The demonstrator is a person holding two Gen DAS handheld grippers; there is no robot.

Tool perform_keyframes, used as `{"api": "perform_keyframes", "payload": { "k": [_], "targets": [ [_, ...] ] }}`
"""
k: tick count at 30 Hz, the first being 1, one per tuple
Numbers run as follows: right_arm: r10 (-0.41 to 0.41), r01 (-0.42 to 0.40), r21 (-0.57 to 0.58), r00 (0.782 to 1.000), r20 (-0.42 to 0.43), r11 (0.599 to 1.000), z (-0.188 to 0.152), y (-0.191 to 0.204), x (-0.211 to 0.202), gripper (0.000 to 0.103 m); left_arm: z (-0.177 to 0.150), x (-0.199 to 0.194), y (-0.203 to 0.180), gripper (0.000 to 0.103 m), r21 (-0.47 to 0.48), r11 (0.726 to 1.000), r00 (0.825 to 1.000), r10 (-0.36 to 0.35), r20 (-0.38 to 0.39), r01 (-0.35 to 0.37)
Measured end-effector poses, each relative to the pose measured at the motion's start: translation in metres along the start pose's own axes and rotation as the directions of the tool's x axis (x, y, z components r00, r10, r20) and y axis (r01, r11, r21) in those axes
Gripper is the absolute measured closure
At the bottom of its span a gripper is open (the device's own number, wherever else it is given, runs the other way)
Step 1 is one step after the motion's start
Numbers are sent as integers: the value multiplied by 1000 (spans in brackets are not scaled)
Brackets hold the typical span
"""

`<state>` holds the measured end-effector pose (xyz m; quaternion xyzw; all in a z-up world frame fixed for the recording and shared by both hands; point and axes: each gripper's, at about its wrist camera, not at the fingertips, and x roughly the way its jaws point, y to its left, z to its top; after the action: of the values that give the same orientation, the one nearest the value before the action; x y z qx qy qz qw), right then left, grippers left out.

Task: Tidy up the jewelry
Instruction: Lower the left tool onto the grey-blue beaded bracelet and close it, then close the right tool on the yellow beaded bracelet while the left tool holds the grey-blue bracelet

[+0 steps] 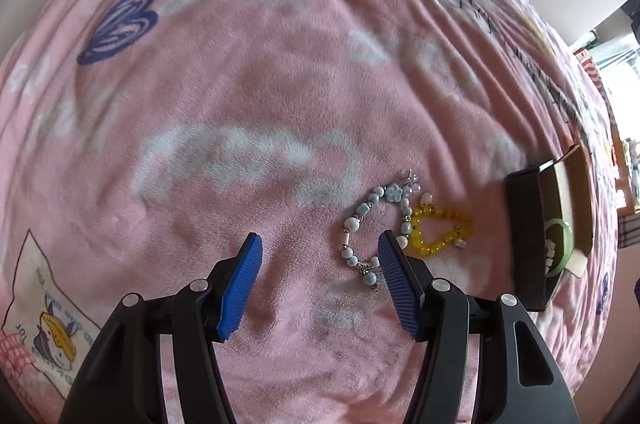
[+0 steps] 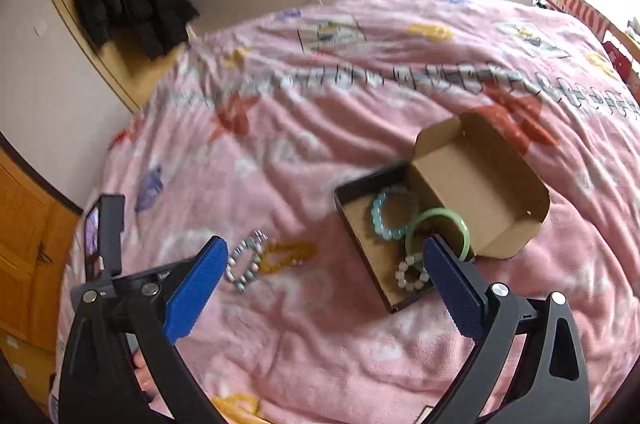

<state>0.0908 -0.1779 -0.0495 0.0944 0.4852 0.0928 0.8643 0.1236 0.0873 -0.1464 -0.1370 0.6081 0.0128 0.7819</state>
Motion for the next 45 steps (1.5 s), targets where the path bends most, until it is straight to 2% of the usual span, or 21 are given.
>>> {"api": "perform_keyframes", "payload": {
  "k": [2,4,6,8,9,14,21,23,24,26,29,35,40,45],
  "targets": [
    [15,-14,20,998,-64,1000,-2,4,20,7,-1,7,-1,42,2,1000,999,-25,-21,25],
    [72,-63,72,989,-129,995,-5,7,42,7,1,13,-2,42,-2,999,998,-42,-35,42],
    [114,-94,117,978,-175,989,-10,9,59,13,3,17,1,42,-6,999,999,-35,-33,35],
    [109,-80,135,968,-224,988,-14,13,76,28,4,21,1,42,-8,998,997,-57,-45,57],
    [106,-75,137,965,-240,988,-15,15,82,30,5,24,1,42,-11,997,996,-72,-53,71],
    [92,-53,153,960,-265,987,-21,21,102,32,8,33,1,42,-19,996,993,-84,-79,83],
    [63,-3,200,953,-295,980,-20,10,119,32,7,39,6,42,-49,994,990,-99,-104,94],
    [41,26,208,949,-311,978,-22,7,125,32,8,40,9,42,-63,993,989,-109,-104,103],
    [6,61,196,947,-322,979,-22,7,127,32,8,41,11,42,-77,991,987,-119,-104,111],
    [-23,85,179,947,-320,980,-24,6,131,32,10,45,14,48,-105,987,985,-133,-110,122],
    [-13,84,202,944,-330,976,-25,2,139,32,10,47,23,61,-139,983,984,-134,-116,117],
    [-32,105,224,951,-308,969,-18,-7,148,32,8,43,27,73,-143,986,988,-102,-112,85],
    [-19,80,189,952,-307,979,-10,0,159,33,9,43,41,86,-202,974,986,-123,-116,98],
    [-35,73,108,948,-316,991,-5,15,168,40,7,38,56,88,-226,968,984,-136,-115,107]
  ]
}}
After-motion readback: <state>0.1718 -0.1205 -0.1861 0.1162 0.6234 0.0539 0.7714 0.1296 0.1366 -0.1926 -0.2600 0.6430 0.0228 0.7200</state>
